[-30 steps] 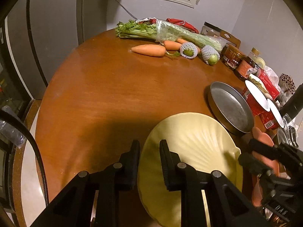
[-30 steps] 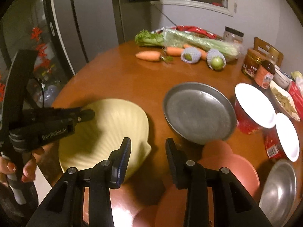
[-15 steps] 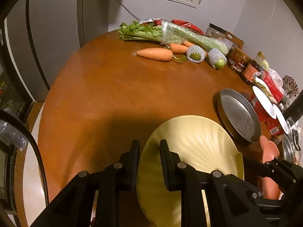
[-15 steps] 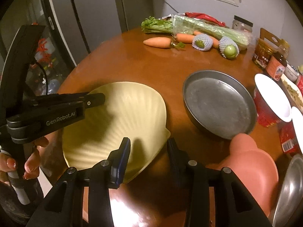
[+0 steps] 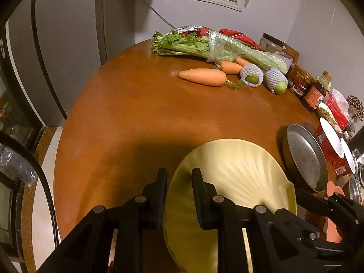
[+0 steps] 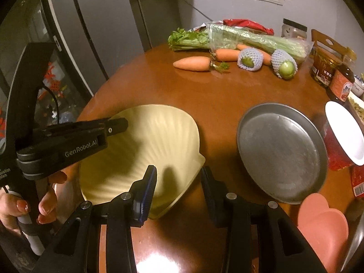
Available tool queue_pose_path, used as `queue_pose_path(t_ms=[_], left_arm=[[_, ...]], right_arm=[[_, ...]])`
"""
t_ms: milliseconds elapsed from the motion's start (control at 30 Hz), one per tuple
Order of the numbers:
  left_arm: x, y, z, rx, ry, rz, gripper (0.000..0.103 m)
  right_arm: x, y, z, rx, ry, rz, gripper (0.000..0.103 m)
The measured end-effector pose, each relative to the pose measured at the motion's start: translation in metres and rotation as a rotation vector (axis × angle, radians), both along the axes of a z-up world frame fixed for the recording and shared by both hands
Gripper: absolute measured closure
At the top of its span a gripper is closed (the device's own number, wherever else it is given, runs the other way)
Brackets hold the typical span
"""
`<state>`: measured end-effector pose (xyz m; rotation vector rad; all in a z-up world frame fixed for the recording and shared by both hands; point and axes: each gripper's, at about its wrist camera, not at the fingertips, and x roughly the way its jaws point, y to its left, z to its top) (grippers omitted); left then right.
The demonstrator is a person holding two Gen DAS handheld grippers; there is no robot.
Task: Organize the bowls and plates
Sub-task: 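Lift the cream shell plate with the left gripper and carry it aside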
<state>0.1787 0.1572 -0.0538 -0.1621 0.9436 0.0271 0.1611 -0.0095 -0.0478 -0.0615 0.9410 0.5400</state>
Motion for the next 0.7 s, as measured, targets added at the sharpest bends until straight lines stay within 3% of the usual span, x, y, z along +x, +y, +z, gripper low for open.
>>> queue_pose_path(t_ms=[367,533,700], left_arm=[[0.006,0.000,-0.002,-0.005,-0.001,-0.011,0.076],[0.004,-0.002,0.001,0.002,-0.032,-0.011,0.054],[-0.006,0.003,0.015,0.034,-0.078,0.036,0.047]], right_arm=[[-0.010,-0.003,0.000,0.030,0.015,0.012,0.060],[-0.019,-0.005,0.002,0.063,0.023,0.027,0.060],[-0.026,-0.012,0.008,0.058,-0.009,0.001,0.061]])
